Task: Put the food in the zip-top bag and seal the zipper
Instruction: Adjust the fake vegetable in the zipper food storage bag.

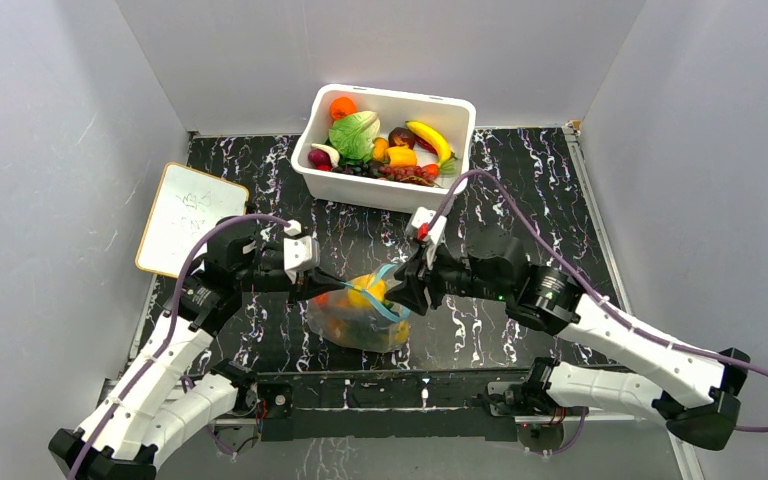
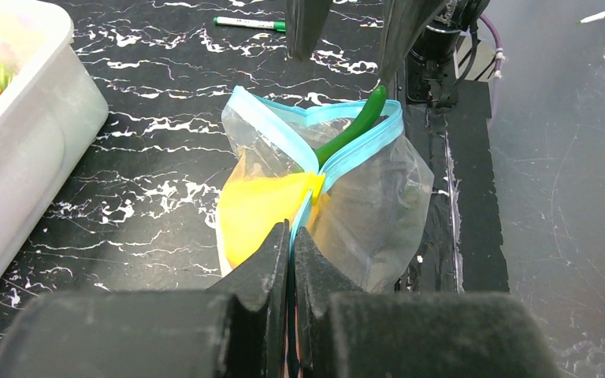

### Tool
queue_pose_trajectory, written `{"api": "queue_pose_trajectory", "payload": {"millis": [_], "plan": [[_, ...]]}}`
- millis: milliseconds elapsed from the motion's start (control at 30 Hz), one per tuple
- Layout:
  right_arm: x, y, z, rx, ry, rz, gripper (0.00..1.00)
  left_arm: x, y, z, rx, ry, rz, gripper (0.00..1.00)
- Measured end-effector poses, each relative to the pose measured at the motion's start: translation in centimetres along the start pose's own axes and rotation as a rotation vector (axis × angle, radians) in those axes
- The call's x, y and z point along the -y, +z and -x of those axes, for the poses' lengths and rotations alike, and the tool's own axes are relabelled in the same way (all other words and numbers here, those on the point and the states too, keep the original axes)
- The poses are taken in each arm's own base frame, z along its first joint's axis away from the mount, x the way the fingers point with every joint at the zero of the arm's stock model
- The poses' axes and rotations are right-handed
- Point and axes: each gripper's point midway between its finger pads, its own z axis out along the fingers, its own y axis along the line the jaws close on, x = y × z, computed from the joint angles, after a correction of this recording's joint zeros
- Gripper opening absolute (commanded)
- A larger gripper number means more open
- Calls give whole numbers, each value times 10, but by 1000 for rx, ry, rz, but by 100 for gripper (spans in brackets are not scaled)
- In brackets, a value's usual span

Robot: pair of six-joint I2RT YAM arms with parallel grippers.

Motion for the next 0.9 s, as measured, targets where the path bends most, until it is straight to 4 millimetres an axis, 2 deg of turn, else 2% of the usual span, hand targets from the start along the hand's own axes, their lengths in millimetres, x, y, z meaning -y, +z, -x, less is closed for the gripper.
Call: {"api": "queue_pose_trajectory", "payload": {"millis": [200,300,533,600,733,900], "plan": [[3,14,-34,-90,53,2,42,0,1,-3,0,-12,1,0],[5,18,-39,-108,71,-10,37,0,1,-3,0,-14,2,0],[13,24,-46,-116,106,-52,36,1,0,-5,0,-7,13,0],[15,26,-49,-127,120,-66,27,1,-1,-5,1,-6,14,0],[25,28,-52,-133,141,-122,1,0,-1,-5,2,-2,19,0],[42,22,-54,-131,156,-231,0,0,-1,-5,0,2,24,0]]}}
